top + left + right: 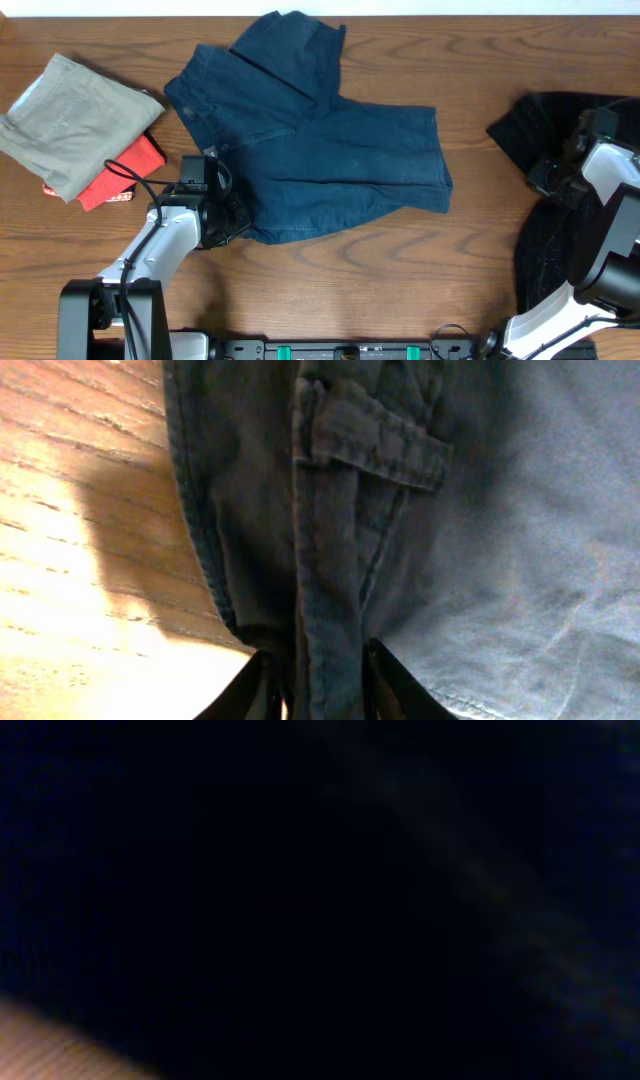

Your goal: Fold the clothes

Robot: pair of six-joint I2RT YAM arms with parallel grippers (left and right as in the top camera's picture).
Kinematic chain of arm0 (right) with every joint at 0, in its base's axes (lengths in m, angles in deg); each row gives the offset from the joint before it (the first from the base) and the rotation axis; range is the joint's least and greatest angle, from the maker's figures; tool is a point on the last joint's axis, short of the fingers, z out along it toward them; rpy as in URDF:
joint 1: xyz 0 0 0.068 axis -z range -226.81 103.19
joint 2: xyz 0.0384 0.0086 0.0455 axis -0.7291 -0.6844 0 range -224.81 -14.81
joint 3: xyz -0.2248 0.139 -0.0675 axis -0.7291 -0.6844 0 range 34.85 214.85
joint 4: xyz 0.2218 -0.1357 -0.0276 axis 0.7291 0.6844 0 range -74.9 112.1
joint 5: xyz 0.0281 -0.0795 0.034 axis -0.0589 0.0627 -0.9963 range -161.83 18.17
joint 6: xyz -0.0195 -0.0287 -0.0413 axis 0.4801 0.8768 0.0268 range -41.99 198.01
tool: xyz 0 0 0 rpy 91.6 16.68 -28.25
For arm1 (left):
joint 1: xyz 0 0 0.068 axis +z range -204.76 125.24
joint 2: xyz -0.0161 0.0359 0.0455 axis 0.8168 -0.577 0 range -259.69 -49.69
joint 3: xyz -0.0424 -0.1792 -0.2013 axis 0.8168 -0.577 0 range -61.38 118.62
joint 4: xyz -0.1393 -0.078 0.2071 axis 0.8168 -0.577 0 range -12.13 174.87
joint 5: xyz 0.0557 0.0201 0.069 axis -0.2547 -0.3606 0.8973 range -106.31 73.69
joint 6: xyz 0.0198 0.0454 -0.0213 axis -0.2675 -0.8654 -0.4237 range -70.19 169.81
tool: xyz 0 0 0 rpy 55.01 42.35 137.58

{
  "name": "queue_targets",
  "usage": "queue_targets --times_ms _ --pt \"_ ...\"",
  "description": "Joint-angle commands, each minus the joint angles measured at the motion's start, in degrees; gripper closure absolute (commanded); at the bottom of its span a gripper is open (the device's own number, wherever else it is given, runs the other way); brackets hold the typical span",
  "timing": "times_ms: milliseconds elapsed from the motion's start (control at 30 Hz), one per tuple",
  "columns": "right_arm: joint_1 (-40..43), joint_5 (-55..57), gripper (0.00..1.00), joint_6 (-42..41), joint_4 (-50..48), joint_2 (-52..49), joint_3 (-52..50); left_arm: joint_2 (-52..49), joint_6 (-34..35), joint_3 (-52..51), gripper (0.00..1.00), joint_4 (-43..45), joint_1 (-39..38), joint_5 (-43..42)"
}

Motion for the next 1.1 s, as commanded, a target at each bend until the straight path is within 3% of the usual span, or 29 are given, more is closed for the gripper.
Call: queue_targets --times_ms 0,133,300,467,700,833,1067 --pt "-0.63 -21.18 0.6 10.67 0.07 5.25 0.28 -0.46 -0.31 -0.79 0.8 -0.44 -0.17 0.39" --pt "-3.23 -27.5 0.51 11.96 4.9 9.7 0.26 -0.46 -0.31 -0.79 0.94 -0.55 -0.17 0.39" --pt "-6.99 -25.07 0.46 11.76 14.78 10.88 -0.07 -0.46 -0.31 -0.79 0.94 -2.54 -0.17 0.39" --pt "-10.82 -24.87 0.39 5.35 18.01 10.88 -4.79 -0.46 -0.28 -0.76 0.94 -8.41 -0.13 0.42" --pt "-16.28 -26.47 0.36 -4.52 11.34 10.88 -15.04 -0.46 -0.33 -0.76 0.94 -14.12 -0.13 2.99" --pt "-18.1 -26.64 0.23 -9.64 5.16 10.88 -18.6 -0.46 -0.35 -0.76 0.94 -14.97 -0.13 3.37" --pt "-20.48 -25.53 0.27 -16.37 -3.28 10.88 -21.44 -0.46 -0.35 -0.76 0.94 -15.23 -0.13 3.37"
